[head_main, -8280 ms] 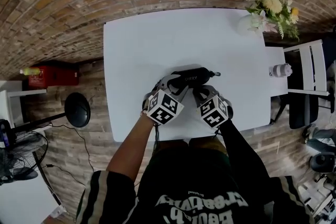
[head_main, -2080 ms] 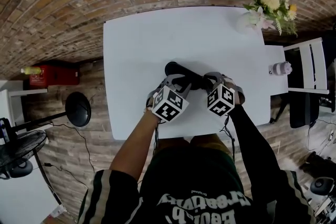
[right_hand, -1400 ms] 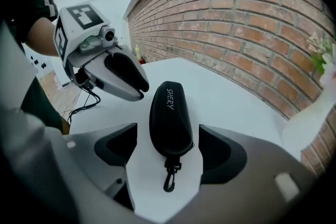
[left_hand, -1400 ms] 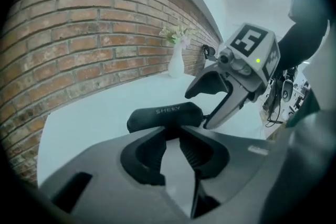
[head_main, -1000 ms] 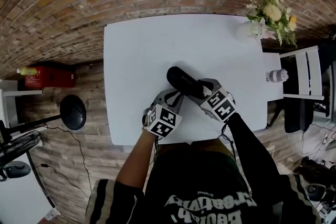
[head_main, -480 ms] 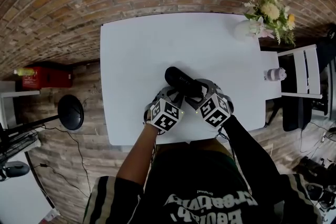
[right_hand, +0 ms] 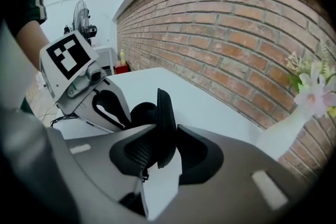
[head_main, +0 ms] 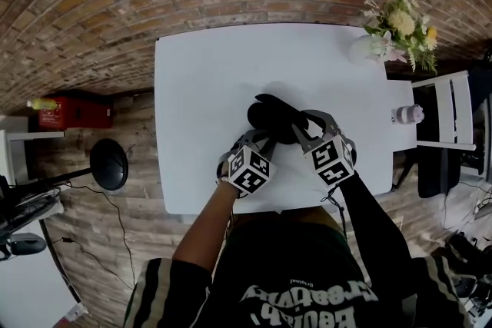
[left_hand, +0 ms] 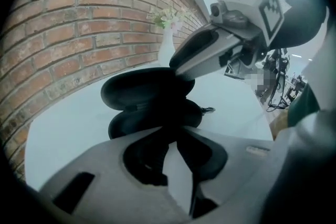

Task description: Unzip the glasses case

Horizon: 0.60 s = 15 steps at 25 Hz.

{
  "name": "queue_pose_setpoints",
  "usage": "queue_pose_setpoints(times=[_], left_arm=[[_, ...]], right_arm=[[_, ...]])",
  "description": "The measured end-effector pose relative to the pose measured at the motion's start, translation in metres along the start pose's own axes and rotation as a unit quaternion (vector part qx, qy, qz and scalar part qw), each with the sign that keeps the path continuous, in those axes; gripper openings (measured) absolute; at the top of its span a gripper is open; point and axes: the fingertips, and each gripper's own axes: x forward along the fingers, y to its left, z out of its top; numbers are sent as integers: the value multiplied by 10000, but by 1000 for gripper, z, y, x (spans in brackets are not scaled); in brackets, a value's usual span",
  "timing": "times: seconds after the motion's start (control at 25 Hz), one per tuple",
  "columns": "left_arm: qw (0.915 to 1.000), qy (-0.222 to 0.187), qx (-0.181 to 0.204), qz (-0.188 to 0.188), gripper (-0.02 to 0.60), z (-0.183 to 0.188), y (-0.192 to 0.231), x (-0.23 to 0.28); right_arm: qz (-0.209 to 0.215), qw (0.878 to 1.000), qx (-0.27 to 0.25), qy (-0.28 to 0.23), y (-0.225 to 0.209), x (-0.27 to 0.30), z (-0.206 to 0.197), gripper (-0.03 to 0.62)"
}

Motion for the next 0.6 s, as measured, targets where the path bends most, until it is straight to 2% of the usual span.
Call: queue_pose_setpoints(times=[0.12, 0.2, 0.32, 0.44, 0.6], left_arm=[[10000, 45, -15, -27, 51, -3, 0, 0], [10000, 51, -29, -14, 51, -3, 1, 1], [10000, 33, -38, 13, 51, -3, 1, 0], [10000, -17, -81, 13, 51, -1, 2, 1], [9998, -65, -159, 74, 51, -1, 4, 2]], right_arm=[[-275, 9995, 152, 91, -25, 6, -5, 66], [-328, 9988, 241, 287, -37, 15, -13, 46], [-269, 9961, 518, 660, -47, 33, -31, 33], [-147, 9900, 1034, 953, -51, 51, -51, 29], [-59, 9845, 1450, 987, -52, 59, -62, 37]])
